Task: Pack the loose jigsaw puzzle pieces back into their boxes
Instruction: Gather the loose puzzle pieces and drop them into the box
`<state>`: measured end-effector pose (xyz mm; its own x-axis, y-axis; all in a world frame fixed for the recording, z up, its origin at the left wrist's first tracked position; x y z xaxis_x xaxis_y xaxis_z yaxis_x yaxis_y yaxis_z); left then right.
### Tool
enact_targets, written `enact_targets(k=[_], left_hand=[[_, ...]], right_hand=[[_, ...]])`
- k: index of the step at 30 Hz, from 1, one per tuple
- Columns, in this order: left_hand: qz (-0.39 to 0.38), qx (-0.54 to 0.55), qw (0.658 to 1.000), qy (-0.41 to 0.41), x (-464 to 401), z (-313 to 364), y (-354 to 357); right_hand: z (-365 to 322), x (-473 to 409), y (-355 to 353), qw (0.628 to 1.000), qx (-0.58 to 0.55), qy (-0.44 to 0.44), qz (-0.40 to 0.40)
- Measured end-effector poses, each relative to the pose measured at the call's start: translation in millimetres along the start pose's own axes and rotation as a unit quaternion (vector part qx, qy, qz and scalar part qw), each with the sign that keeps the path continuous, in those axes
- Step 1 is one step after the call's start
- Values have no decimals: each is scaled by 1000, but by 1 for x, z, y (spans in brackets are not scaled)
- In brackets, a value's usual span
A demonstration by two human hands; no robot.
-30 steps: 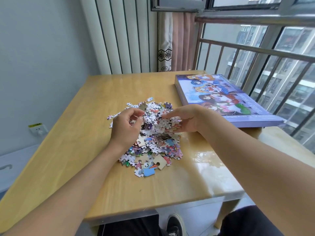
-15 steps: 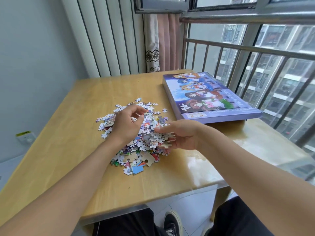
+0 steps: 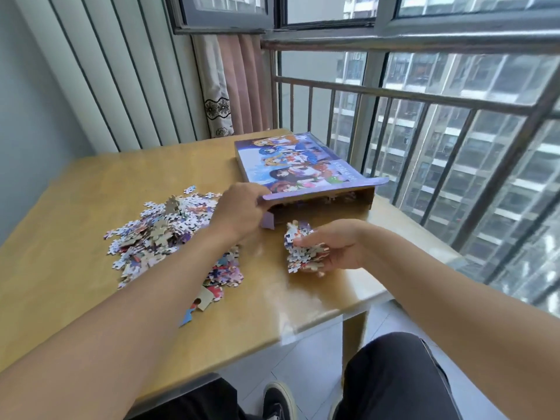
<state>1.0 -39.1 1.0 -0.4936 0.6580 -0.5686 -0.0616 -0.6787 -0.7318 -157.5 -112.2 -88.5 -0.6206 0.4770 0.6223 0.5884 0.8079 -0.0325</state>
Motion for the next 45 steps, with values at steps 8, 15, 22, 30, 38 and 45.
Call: enact_targets(k=[8, 15, 22, 30, 38, 45], left_hand=[[97, 96, 988, -67, -27, 3, -32], [102, 102, 988, -62, -30, 12, -46], [117, 125, 983, -64, -39, 19, -57], [126, 141, 980, -56, -38, 19, -61], [146, 128, 980, -43, -41, 24, -64], [145, 120, 982, -29, -41, 28, -63]], right_hand=[[-62, -3, -17, 990, -140, -6, -3], [-103, -15, -15, 975, -205, -61, 58], [-119, -24, -21, 936, -237, -171, 197], [-119, -21, -42, 937, 31, -261, 228], [-140, 31, -41, 718, 390, -491, 302], [-116, 23, -9, 638, 564, -468, 237]])
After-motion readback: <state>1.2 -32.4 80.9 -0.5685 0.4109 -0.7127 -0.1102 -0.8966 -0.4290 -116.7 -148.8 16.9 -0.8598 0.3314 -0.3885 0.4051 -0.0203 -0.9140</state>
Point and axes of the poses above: each hand's wrist, its own x-axis away from the middle knuckle, its own y-axis out of the palm, z = x × y, the point moved 9 cm from there along -x, towards the middle knuckle, and after that the axes turned 9 degrees about z, right-handed, at the moved point
